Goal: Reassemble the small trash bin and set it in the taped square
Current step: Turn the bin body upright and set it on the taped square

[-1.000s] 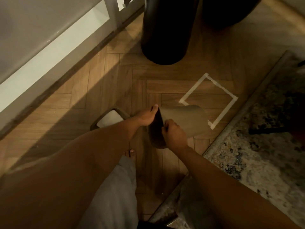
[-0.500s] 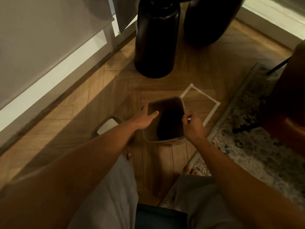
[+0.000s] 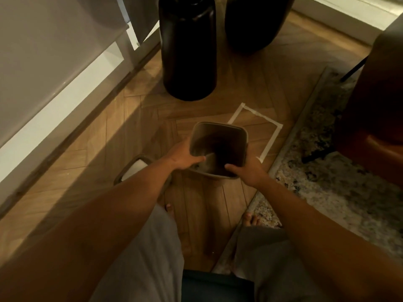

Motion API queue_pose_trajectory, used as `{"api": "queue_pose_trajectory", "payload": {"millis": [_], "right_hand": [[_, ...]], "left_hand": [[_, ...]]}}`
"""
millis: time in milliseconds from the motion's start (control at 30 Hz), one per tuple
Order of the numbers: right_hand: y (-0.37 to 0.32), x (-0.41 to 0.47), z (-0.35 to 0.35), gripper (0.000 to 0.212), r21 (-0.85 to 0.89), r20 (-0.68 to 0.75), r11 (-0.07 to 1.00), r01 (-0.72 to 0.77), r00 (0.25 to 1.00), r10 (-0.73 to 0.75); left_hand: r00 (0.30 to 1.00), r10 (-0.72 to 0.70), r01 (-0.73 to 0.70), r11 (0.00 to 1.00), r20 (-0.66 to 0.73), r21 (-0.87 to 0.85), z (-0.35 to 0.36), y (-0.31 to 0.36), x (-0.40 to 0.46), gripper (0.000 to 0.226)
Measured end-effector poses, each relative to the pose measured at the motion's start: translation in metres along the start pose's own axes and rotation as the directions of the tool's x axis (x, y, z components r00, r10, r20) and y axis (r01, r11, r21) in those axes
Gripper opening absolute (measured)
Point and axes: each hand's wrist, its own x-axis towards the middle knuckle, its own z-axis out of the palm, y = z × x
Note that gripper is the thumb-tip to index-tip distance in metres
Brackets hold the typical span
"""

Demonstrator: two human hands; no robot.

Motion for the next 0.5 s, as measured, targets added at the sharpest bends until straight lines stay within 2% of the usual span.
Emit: {"api": "queue_pose_trajectory", "payload": {"millis": [100, 233, 300, 500], "right_hand": [[0.016, 0.0, 0.0, 0.101, 0.053, 0.031, 0.998, 0.015, 0.999, -0.017], [0.031, -0.003, 0.0, 0.104, 0.063, -0.036, 0.998, -0.018, 0.999, 0.021], [0.042, -0.005, -0.002, 0.105, 0.053, -0.026, 0.998, -0.04, 0.999, 0.041], [0.06, -0.022, -0.009, 0.124, -0.008, 0.052, 0.996, -0.088, 0.995, 0.088]], "left_hand": [[0.998, 0.054, -0.055, 0.998, 0.045, 0.022, 0.009, 0.003, 0.013, 0.087], [0.995, 0.046, -0.046, 0.999, 0.084, -0.002, 0.027, 0.004, 0.028, 0.086], [0.993, 0.02, -0.02, 1.0, 0.118, -0.003, 0.038, 0.003, 0.033, 0.088], [0.984, 0.064, -0.07, 0.997, 0.166, 0.031, 0.058, 0.014, 0.039, 0.112]]}}
